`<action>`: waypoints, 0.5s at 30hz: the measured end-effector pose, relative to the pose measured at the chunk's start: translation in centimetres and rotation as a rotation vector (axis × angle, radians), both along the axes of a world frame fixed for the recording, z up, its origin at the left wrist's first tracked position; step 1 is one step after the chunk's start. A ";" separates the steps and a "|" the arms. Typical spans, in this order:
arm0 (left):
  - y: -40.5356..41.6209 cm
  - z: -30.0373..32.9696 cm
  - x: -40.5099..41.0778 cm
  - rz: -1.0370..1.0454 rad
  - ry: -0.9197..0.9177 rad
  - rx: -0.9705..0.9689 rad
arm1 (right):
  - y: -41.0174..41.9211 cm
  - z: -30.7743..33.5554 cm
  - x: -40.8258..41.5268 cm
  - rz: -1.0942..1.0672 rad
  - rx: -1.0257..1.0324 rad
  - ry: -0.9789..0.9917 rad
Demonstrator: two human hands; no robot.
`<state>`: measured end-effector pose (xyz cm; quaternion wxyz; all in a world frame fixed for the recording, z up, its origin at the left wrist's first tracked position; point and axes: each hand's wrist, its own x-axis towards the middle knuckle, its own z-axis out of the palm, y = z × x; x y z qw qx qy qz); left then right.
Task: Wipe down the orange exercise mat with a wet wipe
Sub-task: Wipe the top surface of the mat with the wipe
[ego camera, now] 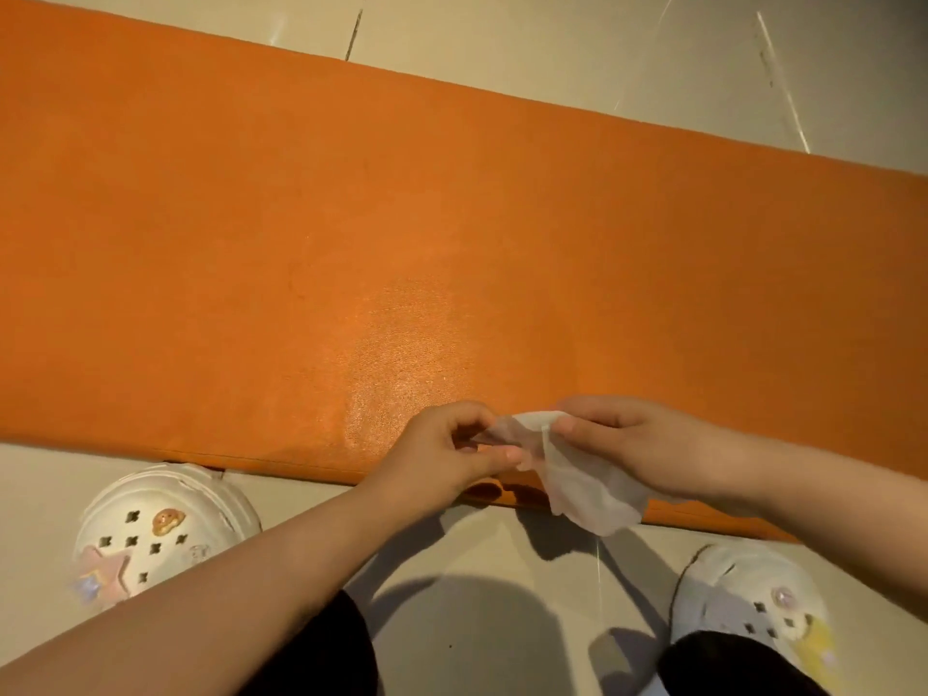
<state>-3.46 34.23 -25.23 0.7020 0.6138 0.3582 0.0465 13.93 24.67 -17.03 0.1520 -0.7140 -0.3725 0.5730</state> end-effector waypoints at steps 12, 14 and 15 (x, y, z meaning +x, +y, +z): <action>-1.4 -1.2 -1.4 0.184 0.281 -0.308 | -2.6 -4.3 0.9 0.149 0.027 0.046; -1.5 -1.1 -1.1 0.196 0.289 -0.320 | -2.5 -4.8 0.5 0.214 0.094 -0.124; -1.5 -1.2 -1.0 0.195 0.292 -0.324 | -2.6 -5.3 0.4 0.192 0.150 -0.156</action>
